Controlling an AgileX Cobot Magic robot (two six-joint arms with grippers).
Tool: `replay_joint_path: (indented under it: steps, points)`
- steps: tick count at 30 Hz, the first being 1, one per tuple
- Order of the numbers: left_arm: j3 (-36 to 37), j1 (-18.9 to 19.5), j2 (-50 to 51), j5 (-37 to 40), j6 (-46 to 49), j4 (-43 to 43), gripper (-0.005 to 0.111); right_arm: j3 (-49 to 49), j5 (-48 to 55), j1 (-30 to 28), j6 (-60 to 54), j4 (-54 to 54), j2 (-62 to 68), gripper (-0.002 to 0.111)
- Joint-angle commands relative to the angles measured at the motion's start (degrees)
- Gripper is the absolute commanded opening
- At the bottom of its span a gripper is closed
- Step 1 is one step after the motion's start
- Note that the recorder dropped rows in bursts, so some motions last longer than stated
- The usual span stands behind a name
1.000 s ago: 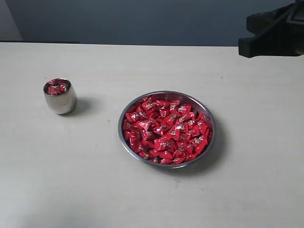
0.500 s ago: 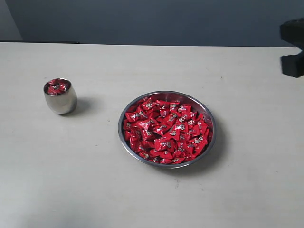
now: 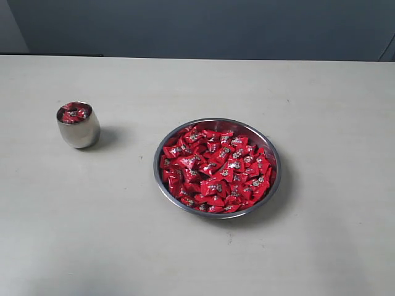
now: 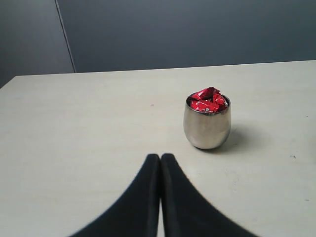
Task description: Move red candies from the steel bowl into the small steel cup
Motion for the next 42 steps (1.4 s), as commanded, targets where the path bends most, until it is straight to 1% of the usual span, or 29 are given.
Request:
replay_joint_path:
  steps: [1,4,6,11,15,29,34,42]
  points:
    - [0.2,0.0,-0.3,-0.1,-0.1,-0.1,0.000,9.4,-3.4,-2.4,3.3,0.2,-7.3,-0.001]
    - [0.2,0.0,-0.3,-0.1,-0.1,-0.1,0.000,17.3,-7.6,-3.5,3.6,0.8,-11.7,-0.001]
    - [0.2,0.0,-0.3,-0.1,-0.1,-0.1,0.000,20.3,-8.2,-3.5,3.9,0.8,-14.6,-0.001]
    - [0.2,0.0,-0.3,-0.1,-0.1,-0.1,0.000,24.9,-7.1,-3.5,3.9,0.4,-22.0,-0.001]
    - [0.2,0.0,-0.3,-0.1,-0.1,-0.1,0.000,28.2,-7.3,-3.4,4.2,0.6,-22.0,-0.001]
    - [0.2,0.0,-0.3,-0.1,-0.1,-0.1,0.000,29.5,-4.3,-3.4,4.4,0.2,-22.0,-0.001]
    - [0.2,0.0,-0.3,-0.1,-0.1,-0.1,0.000,32.4,-5.9,-3.4,4.4,0.6,-22.0,-0.001]
    - [0.2,0.0,-0.3,-0.1,-0.1,-0.1,0.000,32.6,-6.7,-3.4,4.7,1.5,-22.0,-0.001]
